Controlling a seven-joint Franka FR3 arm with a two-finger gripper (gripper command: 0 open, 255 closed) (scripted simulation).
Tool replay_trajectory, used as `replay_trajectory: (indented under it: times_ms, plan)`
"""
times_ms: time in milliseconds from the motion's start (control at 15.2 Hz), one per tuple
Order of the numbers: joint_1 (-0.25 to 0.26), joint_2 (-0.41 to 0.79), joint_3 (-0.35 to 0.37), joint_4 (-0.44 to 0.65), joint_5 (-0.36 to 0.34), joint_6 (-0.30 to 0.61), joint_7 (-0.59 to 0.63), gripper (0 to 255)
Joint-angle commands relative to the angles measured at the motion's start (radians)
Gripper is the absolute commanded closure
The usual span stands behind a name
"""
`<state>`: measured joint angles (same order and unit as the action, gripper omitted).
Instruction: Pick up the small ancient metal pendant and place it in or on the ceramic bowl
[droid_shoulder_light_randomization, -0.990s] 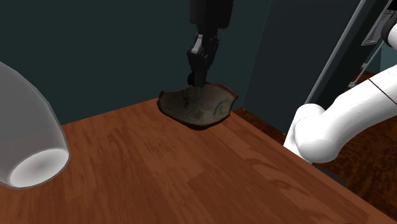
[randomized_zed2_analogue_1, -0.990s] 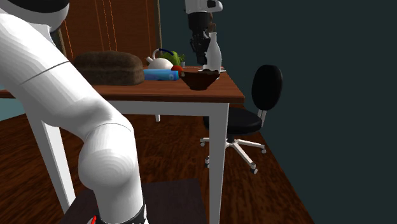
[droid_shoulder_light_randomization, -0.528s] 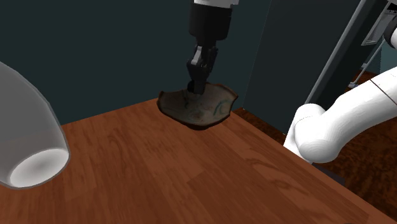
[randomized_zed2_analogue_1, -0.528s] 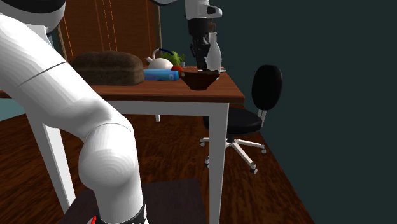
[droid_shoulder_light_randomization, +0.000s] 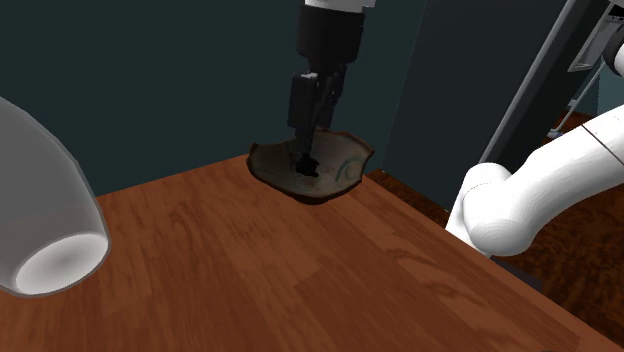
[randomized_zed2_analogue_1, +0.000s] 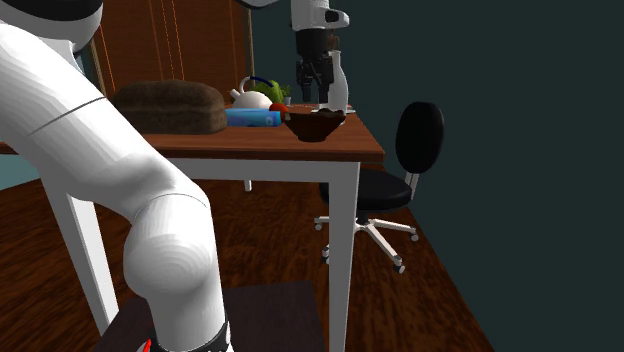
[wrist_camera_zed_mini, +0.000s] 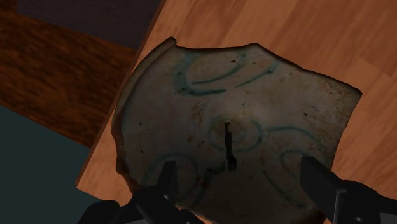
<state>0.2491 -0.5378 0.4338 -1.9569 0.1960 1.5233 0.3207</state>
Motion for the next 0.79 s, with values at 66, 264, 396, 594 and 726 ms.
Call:
replay_trajectory:
  times_ms: [66,264,396,594,726]
  plan:
    - [-0.003,0.011,-0.002,0.043,-0.004,-0.032,0.004,0]
    - [-0.011,0.051,-0.003,0.173,-0.017,-0.124,0.016,0]
    - [-0.011,0.05,-0.003,0.173,-0.017,-0.124,0.016,0]
    - [-0.011,0.05,-0.003,0.173,-0.017,-0.124,0.016,0]
    - [-0.011,0.05,-0.003,0.173,-0.017,-0.124,0.016,0]
